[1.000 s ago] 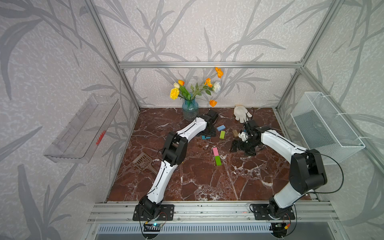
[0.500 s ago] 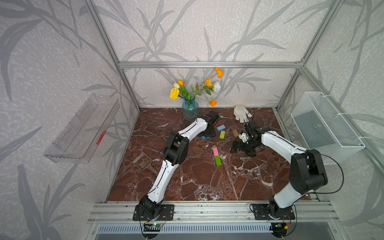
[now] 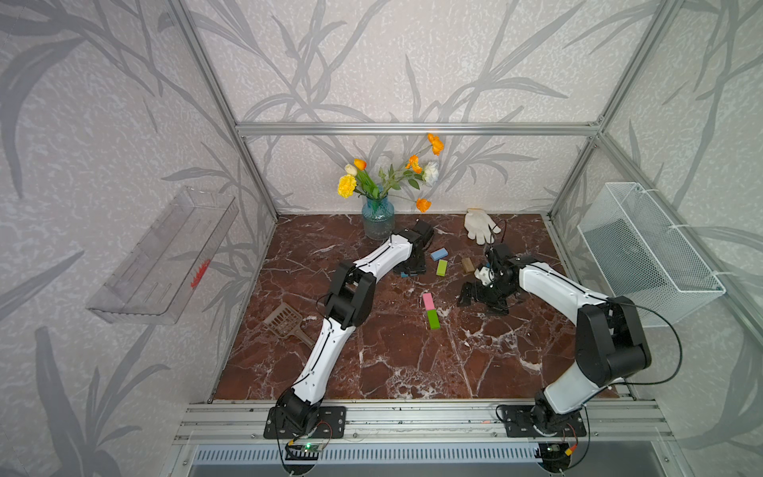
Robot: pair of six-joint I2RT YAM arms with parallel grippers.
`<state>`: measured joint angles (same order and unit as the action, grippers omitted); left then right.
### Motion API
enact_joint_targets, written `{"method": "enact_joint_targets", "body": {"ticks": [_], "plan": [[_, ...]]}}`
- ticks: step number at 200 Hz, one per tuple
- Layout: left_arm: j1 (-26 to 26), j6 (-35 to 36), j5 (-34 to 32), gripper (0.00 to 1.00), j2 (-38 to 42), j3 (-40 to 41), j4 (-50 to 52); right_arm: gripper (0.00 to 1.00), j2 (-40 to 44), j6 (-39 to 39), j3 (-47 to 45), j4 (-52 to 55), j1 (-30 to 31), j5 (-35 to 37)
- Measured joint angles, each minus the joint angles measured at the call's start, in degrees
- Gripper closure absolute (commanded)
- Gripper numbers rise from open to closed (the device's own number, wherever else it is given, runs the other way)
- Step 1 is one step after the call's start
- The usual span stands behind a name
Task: Assemble the letter c with building blocks
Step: Pick up the building block from the center of the board, then assemble the building block at the center of the board.
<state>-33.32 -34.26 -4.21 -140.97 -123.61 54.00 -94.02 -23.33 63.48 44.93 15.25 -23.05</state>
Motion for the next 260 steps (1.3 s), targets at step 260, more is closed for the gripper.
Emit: {"method": "enact_joint_targets", "body": {"ticks": [260], "plan": [[-7.8,-7.8,2.8,0.37,-0.5,-9.4,8.1,0.01,3.5,2.1,-3.8,-0.1,-10.8,-5.4]]}}
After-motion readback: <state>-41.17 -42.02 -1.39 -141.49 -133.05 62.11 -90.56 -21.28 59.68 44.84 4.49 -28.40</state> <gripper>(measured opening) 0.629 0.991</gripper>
